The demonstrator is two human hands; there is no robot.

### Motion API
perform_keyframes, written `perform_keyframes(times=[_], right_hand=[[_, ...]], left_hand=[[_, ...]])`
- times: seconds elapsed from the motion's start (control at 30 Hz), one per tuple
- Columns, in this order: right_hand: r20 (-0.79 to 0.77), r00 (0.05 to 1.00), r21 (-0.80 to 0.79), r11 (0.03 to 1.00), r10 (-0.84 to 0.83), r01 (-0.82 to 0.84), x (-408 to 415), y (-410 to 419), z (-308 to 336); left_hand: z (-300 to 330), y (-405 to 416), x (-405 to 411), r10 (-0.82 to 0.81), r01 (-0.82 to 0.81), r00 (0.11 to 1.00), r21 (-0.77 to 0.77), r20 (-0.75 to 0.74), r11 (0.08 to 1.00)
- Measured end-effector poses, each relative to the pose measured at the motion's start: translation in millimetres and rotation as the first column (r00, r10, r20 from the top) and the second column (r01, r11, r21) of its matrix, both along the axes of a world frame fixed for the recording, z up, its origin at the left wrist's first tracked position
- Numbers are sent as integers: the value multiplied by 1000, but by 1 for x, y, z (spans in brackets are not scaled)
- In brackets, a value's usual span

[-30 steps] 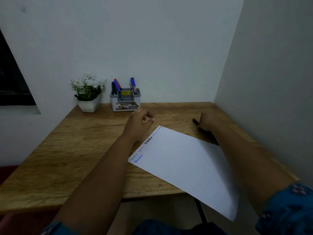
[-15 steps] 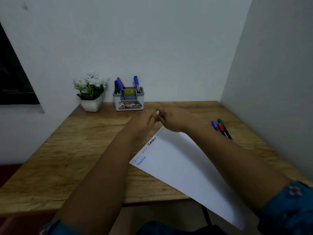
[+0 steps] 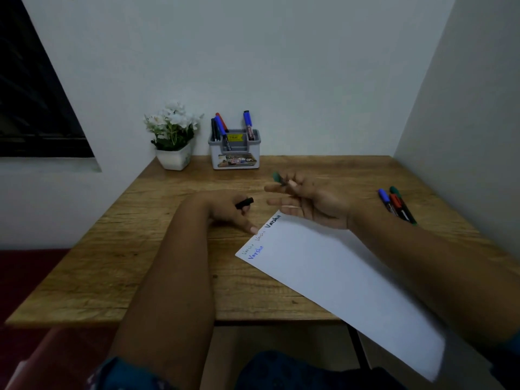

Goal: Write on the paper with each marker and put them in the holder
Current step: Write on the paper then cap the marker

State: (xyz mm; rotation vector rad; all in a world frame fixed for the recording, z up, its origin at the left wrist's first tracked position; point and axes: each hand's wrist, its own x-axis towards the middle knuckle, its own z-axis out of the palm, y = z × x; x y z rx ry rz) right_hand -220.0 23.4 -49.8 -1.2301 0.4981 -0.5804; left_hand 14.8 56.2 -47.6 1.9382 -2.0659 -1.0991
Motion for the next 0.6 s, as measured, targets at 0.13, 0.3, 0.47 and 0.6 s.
perform_keyframes(times=[0.13, 0.3, 0.47, 0.6], right_hand=[[-209, 978, -183, 982, 8, -48, 12, 13, -16], [-243, 956, -355, 932, -162, 67, 19, 22, -33], [-258, 944, -556, 831, -205, 28, 15, 26, -36], [-297, 923, -677, 736, -246, -22, 16, 27, -36]], left_hand=[[-4, -6, -1, -18, 17, 999, 13, 45, 1000], [-6, -11, 2, -26, 25, 997, 22, 66, 999], [-5, -11, 0, -37, 36, 997, 16, 62, 999], [-5, -12, 0, -41, 40, 997, 18, 67, 999]])
